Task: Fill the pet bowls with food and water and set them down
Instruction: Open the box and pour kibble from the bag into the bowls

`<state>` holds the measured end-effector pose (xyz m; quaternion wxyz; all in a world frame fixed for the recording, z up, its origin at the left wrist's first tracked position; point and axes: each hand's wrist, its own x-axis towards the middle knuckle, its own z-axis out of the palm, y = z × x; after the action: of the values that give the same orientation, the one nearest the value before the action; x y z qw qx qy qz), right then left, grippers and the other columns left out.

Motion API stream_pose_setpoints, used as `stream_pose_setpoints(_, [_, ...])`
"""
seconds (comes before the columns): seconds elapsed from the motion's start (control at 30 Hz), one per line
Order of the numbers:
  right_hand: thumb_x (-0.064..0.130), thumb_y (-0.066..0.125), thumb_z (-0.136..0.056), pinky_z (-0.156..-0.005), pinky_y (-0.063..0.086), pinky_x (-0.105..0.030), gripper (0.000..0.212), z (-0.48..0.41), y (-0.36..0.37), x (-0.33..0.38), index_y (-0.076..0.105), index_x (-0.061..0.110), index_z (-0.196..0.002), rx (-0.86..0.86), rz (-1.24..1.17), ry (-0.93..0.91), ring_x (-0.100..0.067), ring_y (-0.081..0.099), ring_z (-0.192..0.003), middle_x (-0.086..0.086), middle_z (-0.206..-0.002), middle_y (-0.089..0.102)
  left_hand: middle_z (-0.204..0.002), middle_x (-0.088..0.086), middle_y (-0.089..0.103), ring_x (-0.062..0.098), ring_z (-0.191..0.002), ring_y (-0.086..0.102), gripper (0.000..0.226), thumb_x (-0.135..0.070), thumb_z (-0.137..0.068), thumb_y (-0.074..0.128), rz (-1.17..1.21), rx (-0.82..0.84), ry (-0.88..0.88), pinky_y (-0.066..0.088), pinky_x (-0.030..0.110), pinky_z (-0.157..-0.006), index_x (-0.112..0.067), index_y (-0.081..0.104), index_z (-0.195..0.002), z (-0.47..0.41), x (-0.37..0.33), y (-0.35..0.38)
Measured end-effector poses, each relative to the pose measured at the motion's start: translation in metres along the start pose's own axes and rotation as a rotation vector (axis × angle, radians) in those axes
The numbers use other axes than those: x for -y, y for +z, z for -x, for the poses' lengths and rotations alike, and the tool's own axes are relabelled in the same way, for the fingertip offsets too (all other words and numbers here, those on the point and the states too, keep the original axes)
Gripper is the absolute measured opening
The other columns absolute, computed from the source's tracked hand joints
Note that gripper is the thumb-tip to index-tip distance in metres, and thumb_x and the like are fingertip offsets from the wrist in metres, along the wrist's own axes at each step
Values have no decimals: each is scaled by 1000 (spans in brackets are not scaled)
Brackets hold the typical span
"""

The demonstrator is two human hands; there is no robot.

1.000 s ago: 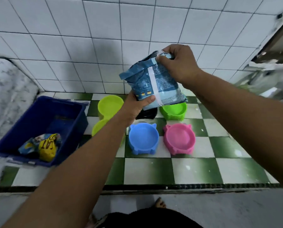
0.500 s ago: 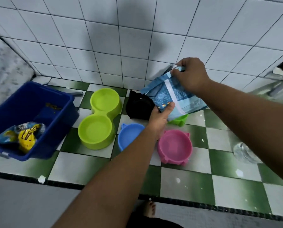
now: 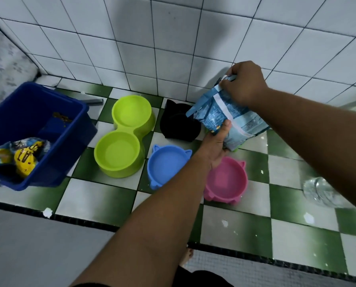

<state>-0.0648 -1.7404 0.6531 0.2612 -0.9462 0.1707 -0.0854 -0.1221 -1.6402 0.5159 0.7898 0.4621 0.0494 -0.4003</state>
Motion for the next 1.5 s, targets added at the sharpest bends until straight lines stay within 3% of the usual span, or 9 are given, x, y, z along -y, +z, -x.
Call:
stream_pose_setpoints(0.1, [14,64,-85,-54,37,-13,8,-2,-2,-1,70,10,-80,29,14,5,-13,54,-71,-3,-74,60,-138,15,60,30,-124,59,55,-44,-99,58,-22,4,-34,52,47,-103,-13,48,-144,-2,2,1])
stream_pose_setpoints(0.27, [12,63,-87,-41,28,-3,14,-6,0,2,66,16,-73,71,36,-19,-8,51,-62,4,-67,56,-129,15,63,33,-124,59,35,-44,-101,56,-13,29,-74,47,55,-109,-17,58,-122,-5,2,-2])
stream_pose_setpoints(0.4, [15,63,-86,-48,31,-9,9,-10,6,5,66,17,-78,67,49,-50,-13,55,-77,-2,-73,60,-130,18,62,34,-122,59,38,-47,-102,53,8,29,-74,51,53,-104,-15,58,-122,-5,0,-3])
stream_pose_setpoints(0.57, [17,63,-87,-50,33,-14,9,-14,12,8,68,14,-80,79,59,-64,-15,56,-78,-4,-81,62,-138,22,59,34,-123,60,61,-52,-102,49,64,12,-65,59,45,-90,-6,49,-143,-4,-3,-5])
stream_pose_setpoints(0.73, [13,61,-87,-58,40,-19,10,-19,17,12,68,11,-80,80,75,-49,-15,57,-78,-4,-81,62,-140,22,60,39,-128,58,67,-58,-98,50,72,-37,-41,60,48,-87,-9,49,-144,-5,-2,-2])
stream_pose_setpoints(0.9, [11,59,-80,-74,61,-43,27,-28,24,20,72,-9,-93,110,99,-35,-31,70,-85,-24,-94,73,-142,25,57,39,-125,58,67,-57,-101,45,124,-47,-19,62,46,-81,-8,46,-147,-6,-1,-2])
stream_pose_setpoints(1.0, [11,57,-77,-78,58,-56,35,-30,27,25,68,-13,-100,123,138,-53,-37,68,-98,-28,-103,69,-143,25,56,42,-130,56,67,-57,-101,45,151,-20,-16,63,47,-80,-8,46,-147,-9,-1,-5])
stream_pose_setpoints(1.23, [12,57,-78,-77,58,-53,36,-31,31,15,66,-17,-97,127,162,-65,-42,66,-96,-32,-99,68,-130,23,62,38,-122,59,54,-53,-104,42,112,3,-71,52,57,-99,-8,55,-131,-7,1,-7])
stream_pose_setpoints(1.5, [13,59,-80,-82,58,-54,36,-34,28,18,67,-14,-103,137,147,-21,-37,68,-99,-26,-104,71,-137,24,60,41,-126,59,75,-65,-94,51,107,-29,-48,60,51,-87,-9,51,-143,-12,3,-3])
